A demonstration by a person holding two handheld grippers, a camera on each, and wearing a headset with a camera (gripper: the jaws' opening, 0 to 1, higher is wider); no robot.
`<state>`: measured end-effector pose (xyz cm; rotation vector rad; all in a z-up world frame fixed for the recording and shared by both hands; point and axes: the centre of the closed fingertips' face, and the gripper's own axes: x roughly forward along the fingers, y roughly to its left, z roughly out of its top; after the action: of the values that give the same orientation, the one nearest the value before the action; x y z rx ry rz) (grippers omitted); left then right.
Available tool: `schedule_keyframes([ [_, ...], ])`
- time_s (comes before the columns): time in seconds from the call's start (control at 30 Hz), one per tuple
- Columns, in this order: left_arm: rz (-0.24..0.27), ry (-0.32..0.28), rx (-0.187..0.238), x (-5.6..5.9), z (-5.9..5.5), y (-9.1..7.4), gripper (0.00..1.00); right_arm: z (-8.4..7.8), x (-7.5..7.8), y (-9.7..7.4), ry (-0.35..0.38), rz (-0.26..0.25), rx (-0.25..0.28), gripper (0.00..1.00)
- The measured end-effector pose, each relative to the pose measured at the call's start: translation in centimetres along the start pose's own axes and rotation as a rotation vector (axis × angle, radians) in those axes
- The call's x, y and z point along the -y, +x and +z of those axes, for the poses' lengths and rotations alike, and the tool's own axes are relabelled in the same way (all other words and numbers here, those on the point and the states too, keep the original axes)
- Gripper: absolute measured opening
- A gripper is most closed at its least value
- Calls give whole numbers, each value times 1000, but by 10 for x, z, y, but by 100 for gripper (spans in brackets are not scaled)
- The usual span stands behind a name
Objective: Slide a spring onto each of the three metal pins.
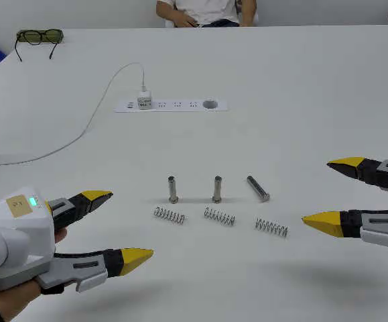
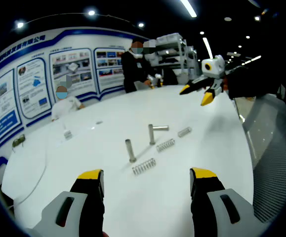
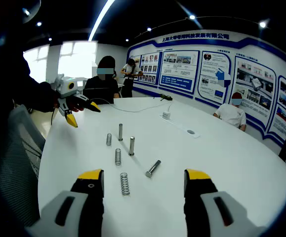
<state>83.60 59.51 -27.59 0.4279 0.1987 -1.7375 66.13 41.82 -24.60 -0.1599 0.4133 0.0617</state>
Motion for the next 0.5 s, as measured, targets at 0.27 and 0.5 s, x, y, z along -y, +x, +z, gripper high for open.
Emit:
schedule_keyframes([
  [0.27,1,0,3,-1,0,1,72,2,0,0,12,-6,4,66],
  [0.5,-4,-1,0,2,1,1,72,2,1,0,29,-13,2,65],
])
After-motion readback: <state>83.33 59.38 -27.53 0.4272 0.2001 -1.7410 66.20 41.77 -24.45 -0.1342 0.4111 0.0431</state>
